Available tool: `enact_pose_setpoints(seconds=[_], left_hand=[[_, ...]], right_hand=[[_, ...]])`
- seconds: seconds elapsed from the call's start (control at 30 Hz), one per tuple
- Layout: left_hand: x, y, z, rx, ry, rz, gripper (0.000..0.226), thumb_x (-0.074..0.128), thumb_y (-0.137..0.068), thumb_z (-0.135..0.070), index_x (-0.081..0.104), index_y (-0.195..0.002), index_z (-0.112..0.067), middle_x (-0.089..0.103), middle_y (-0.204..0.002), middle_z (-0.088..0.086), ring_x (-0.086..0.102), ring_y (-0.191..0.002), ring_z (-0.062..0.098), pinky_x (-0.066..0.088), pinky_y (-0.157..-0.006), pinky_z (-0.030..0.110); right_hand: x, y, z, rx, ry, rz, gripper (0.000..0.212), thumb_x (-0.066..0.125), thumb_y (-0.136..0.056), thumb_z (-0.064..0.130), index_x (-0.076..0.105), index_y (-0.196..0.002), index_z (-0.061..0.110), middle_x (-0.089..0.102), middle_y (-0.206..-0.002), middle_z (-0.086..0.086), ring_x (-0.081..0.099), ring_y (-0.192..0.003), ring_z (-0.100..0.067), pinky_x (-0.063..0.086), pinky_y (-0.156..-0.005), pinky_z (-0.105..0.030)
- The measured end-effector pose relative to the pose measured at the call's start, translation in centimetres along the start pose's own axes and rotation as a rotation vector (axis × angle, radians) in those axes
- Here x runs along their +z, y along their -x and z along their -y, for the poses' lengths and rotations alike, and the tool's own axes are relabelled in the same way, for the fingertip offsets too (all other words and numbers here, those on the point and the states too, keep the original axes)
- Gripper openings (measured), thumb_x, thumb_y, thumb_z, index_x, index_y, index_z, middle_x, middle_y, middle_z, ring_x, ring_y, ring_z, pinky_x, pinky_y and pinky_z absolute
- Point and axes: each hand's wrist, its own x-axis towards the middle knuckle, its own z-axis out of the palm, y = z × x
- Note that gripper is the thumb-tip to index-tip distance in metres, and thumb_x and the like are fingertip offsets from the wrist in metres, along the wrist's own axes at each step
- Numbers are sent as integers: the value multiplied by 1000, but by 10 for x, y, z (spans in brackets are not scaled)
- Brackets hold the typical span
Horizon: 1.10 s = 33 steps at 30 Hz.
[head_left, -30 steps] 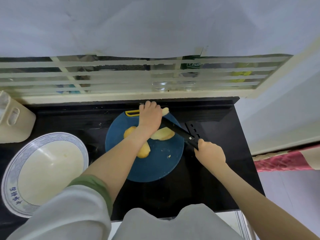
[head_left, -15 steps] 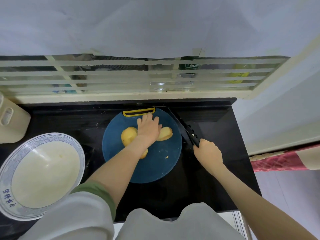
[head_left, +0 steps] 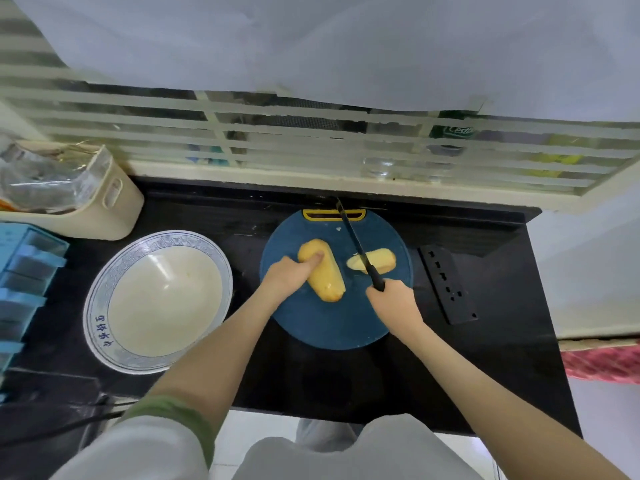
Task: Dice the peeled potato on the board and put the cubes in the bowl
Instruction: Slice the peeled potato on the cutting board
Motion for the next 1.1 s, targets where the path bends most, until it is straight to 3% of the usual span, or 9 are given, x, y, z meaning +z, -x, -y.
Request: enact_pose_setpoints(seconds=[0.07,0.2,0.43,0.6,0.77,0.9,1.1], left_hand=[[10,8,-4,-6,33,46,124,50,-54,-90,29,-144,-8,54,-131,12,56,-114,27,48,-86,35],[26,8,-7,34,-67,-7,103,65,-77,-57,15,-147,1,45,-137,11,51,-118,26,46,-87,34],[-9,-4,-6,429,-619,27,59,68,-73,-51,48,-114,-12,56,-110,5,52,-96,20,43,-70,30],[-27,-12,-3,448,-838,97,63,63,-74,-58,47,-119,-17,54,-115,5,44,-112,24,42,-78,34],[2,4,4,425,-866,-128,89,58,-69,-76,40,-131,-15,52,-130,3,40,-123,26,31,-97,41],[17,7,13,492,-881,-347,71,58,-78,-64,42,-127,-15,53,-124,3,42,-116,23,29,-91,38],[-4,2,11,596,-1018,-401,70,57,-79,-60,41,-130,-15,51,-124,3,40,-116,22,28,-92,39]], right_hand=[[4,2,1,12,-19,8,30,49,-92,15,39,-64,12,42,-62,1,38,-56,-11,31,-52,-26],[5,5,2,14,2,2,30,49,-92,15,39,-64,13,42,-62,1,37,-55,-11,30,-51,-25],[1,9,0,43,-41,-3,30,51,-94,19,39,-66,13,39,-62,1,34,-52,-11,30,-47,-24],[5,11,4,67,-107,42,27,49,-93,17,40,-68,13,40,-63,-1,35,-52,-13,33,-48,-27],[14,10,11,68,-83,85,25,49,-92,18,40,-69,13,41,-64,-3,38,-53,-16,36,-50,-30],[18,10,17,73,-150,100,22,49,-92,17,39,-73,12,39,-64,-3,36,-51,-15,35,-45,-27],[26,10,22,110,-235,146,16,47,-93,17,45,-78,12,39,-61,-4,34,-44,-15,33,-39,-24]])
